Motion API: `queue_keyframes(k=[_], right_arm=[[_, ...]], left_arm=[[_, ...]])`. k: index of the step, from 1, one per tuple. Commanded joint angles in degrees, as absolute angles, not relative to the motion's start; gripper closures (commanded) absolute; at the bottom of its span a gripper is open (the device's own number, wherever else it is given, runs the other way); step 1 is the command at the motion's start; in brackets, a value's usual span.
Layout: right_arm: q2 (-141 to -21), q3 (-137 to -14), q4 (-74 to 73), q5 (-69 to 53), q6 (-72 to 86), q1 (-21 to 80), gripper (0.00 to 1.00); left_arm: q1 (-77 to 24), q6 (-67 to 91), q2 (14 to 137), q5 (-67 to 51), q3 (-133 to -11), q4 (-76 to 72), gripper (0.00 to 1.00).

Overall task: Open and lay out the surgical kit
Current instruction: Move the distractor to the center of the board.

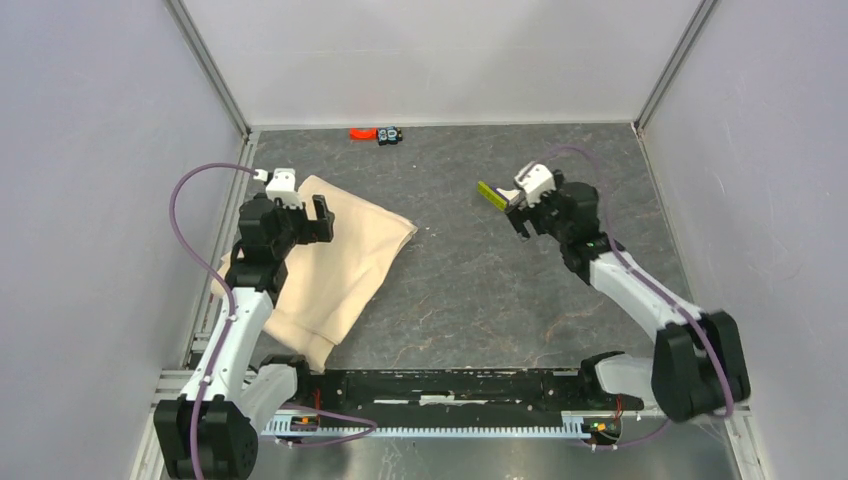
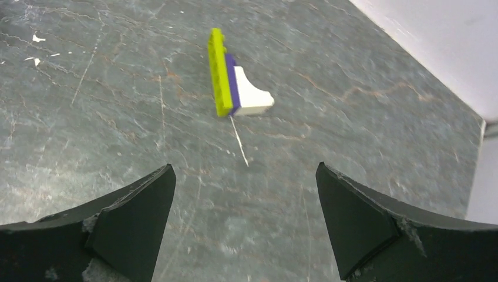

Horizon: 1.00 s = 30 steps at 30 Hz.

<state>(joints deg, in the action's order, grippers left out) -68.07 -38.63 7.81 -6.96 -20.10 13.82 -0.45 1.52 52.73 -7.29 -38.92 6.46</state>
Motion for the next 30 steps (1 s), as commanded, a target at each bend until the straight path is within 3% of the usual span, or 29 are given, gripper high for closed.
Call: queue_keyframes(k=[1,3,9,18,23,30], right_arm=[[-79.27,-48.9,6.83,-0.68,-22.88,16.96,0.03],[-86.99,-54.08,4.96,-0.8,-22.53,16.96,0.01],[-101.46,-65.29,0.13,-1.33,-19.17,16.96,0.18],[-106.87,-65.51,0.16,-2.78,-12.2,16.87,0.22],[-110.92,-68.78,-1.39,-1.02,-7.51,15.84,0.29],[-118.14,-74.8,-1.59,-8.13,-0.12,12.67,0.36]], left_arm=[[-0.44,0.09,54.16,-9.8,-41.24,7.03,0.0],[-0.4,-0.7,54.55,-9.93,-41.22,7.09,0.0],[-0.35,-1.95,54.89,-10.18,-41.61,7.59,0.0],[-0.26,-2.47,56.54,-10.8,-42.18,8.21,0.0],[-0.31,-2.35,57.79,-11.71,-42.61,8.76,0.0],[-0.26,-2.15,58.71,-12.22,-42.88,8.96,0.0]])
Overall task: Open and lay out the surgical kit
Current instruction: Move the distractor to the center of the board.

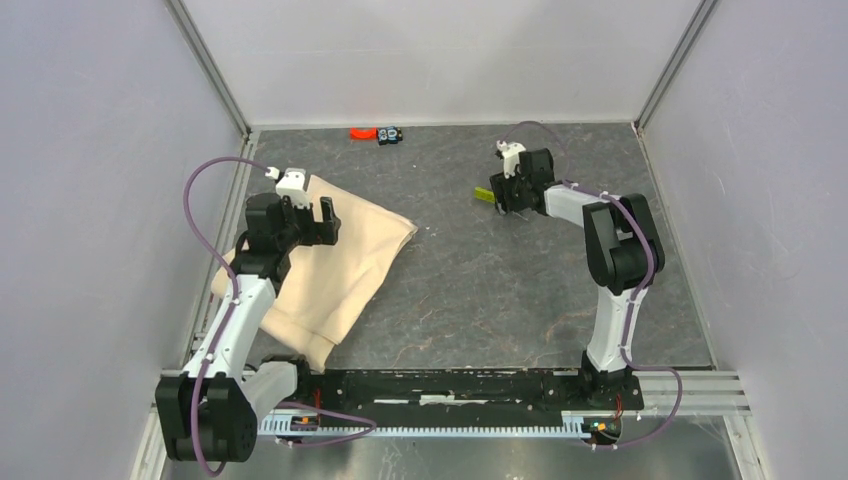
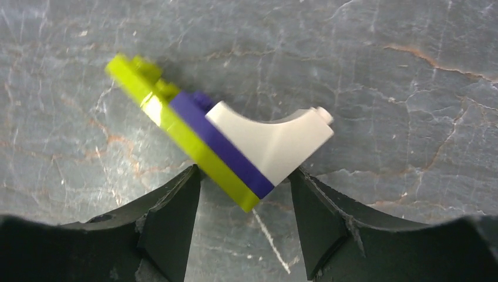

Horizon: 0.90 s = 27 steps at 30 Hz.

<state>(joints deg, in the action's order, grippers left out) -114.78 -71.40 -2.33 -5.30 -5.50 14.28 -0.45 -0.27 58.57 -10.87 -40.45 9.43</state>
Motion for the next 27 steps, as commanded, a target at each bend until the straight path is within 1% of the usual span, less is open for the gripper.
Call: queue_keyframes(k=[1,5,8,16,21,24,27], right_arm=[[-118.95,-75.63,-1.04,-8.66,1.51,12.36,0.36],[-123.45,-81.12,-0.44,-9.75,6.11,11.37,0.36],[-126.57,-85.73,-0.44,-8.1,7.75,11.34,0.36],[-138.2,-106.18,-6.32,-3.43,9.29,9.96,0.34],[-142.41,-113.15,-6.6,-2.56,10.02,8.82,0.33],[-144.15,-115.68,-5.65,-2.01,10.03,8.41,0.3],[-145.72,-119.15,-5.36,-2.05,9.7,8.09,0.23]], left_arm=[[-0.26,-2.21,58.87,-12.13,-42.9,8.96,0.0],[-0.26,-2.5,59.58,-11.45,-43.31,9.05,0.0],[-0.26,-2.83,59.78,-10.73,-43.6,9.15,0.0],[-0.26,-4.01,60.44,-9.59,-44.54,9.32,0.0],[-0.31,-5.54,61.34,-8.14,-46.65,10.25,0.0],[-0.3,-6.38,61.78,-7.83,-47.7,10.96,0.0],[-0.33,-6.52,62.36,-7.36,-48.06,11.36,0.0]])
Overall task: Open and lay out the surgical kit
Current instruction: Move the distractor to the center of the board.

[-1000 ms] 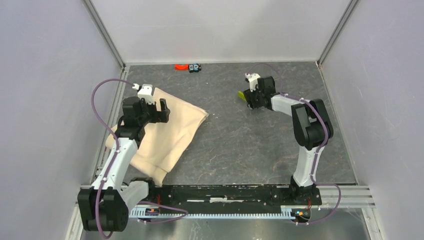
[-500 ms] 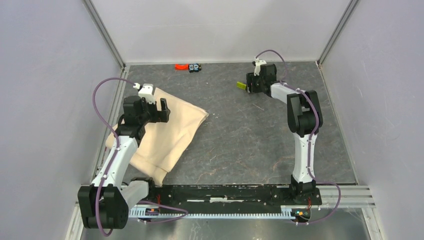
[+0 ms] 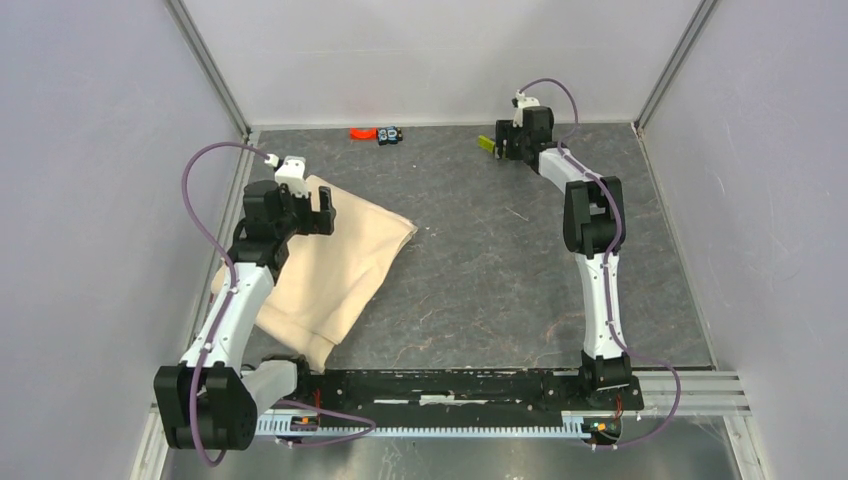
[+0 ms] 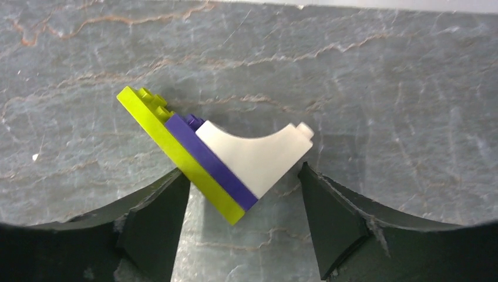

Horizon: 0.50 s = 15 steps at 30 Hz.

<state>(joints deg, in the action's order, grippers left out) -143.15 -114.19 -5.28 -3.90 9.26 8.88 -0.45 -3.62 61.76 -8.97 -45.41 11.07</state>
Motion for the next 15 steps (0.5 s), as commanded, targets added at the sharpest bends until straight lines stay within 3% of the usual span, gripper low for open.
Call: queue_keyframes(k=[1,6,7,9,15], right_arm=[[-146.02,-120.26,-5.44,-2.37,9.44,8.0,0.21],[-143.46,-121.81,-6.8,-5.6,6.64,7.52,0.14],[-142.0,-120.2,-6.74,-6.39,5.93,7.44,0.07],[-137.16,-114.3,-4.93,-7.72,4.36,7.44,0.02],[-118.68,-91.41,3.68,-10.93,1.14,7.41,0.02]], left_arm=[[-0.27,-6.38,62.49,-7.09,-48.12,11.7,0.0],[-0.26,-5.6,63.4,-3.91,-48.87,14.59,0.0],[-0.26,-5.46,63.33,-2.79,-49.04,15.33,0.0],[-0.26,-5.67,62.9,-0.23,-49.38,16.59,0.0],[-0.09,-8.58,56.98,7.09,-48.49,20.26,0.0]])
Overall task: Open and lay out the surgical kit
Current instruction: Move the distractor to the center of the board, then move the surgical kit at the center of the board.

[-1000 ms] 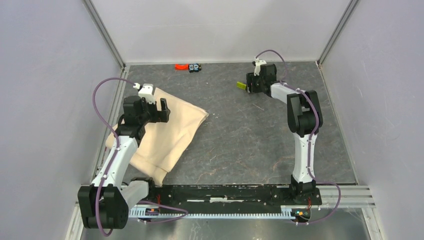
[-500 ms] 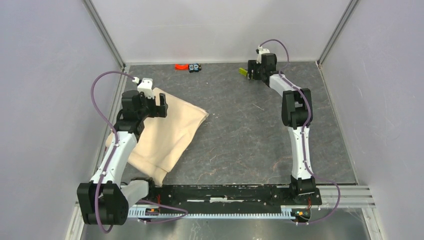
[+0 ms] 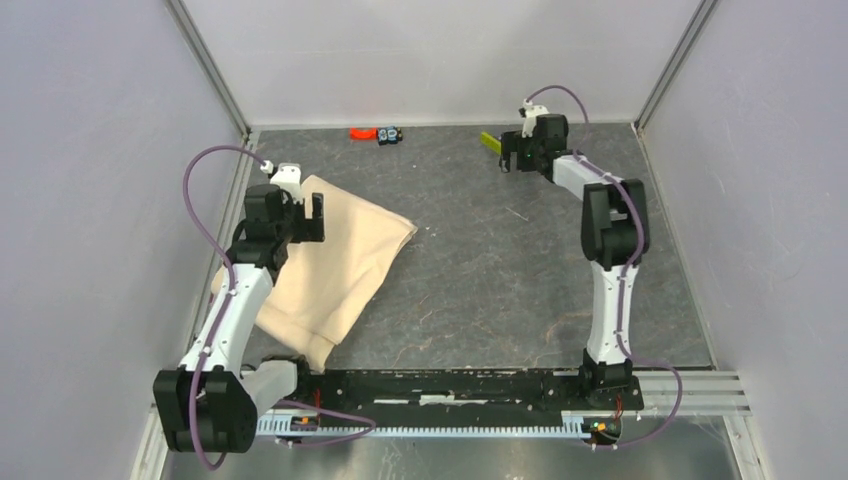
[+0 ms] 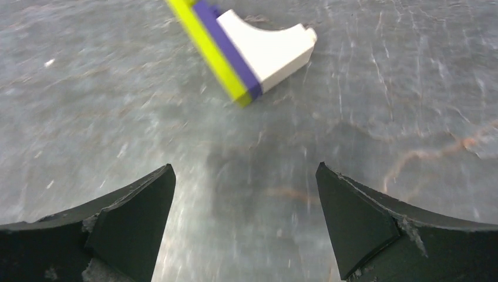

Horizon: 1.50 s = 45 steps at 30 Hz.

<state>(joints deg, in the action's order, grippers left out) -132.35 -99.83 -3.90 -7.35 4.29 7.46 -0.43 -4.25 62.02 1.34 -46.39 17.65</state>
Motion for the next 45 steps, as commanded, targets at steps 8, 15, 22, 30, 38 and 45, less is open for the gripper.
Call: queue_keyframes(k=[8,15,22,30,38,45], right_arm=[[-99.89,-72.69,4.93,-17.49,-1.68,12.0,0.02],[-100.63,-76.04,1.22,-20.81,-4.8,23.98,0.02],[-107.98,-85.67,-3.67,-22.82,-8.13,32.29,0.02],[-115.86,-92.54,-3.24,-31.01,-2.13,34.65,0.02],[-123.54,-98.24,-2.96,-37.52,4.34,36.16,0.02],[-128.08,-99.63,-2.15,-41.73,9.06,36.38,0.02]], left_arm=[[11.05,-14.76,54.11,6.51,-51.99,37.65,0.0],[22.82,-19.34,55.09,0.35,-52.99,47.69,0.0],[40.82,-22.84,60.76,-12.69,-56.51,53.83,0.0],[48.16,-22.19,70.01,-18.13,-57.13,53.53,0.0],[49.7,-20.27,78.58,-22.9,-57.57,50.35,0.0],[49.25,-17.32,85.05,-26.04,-58.66,47.29,0.0]])
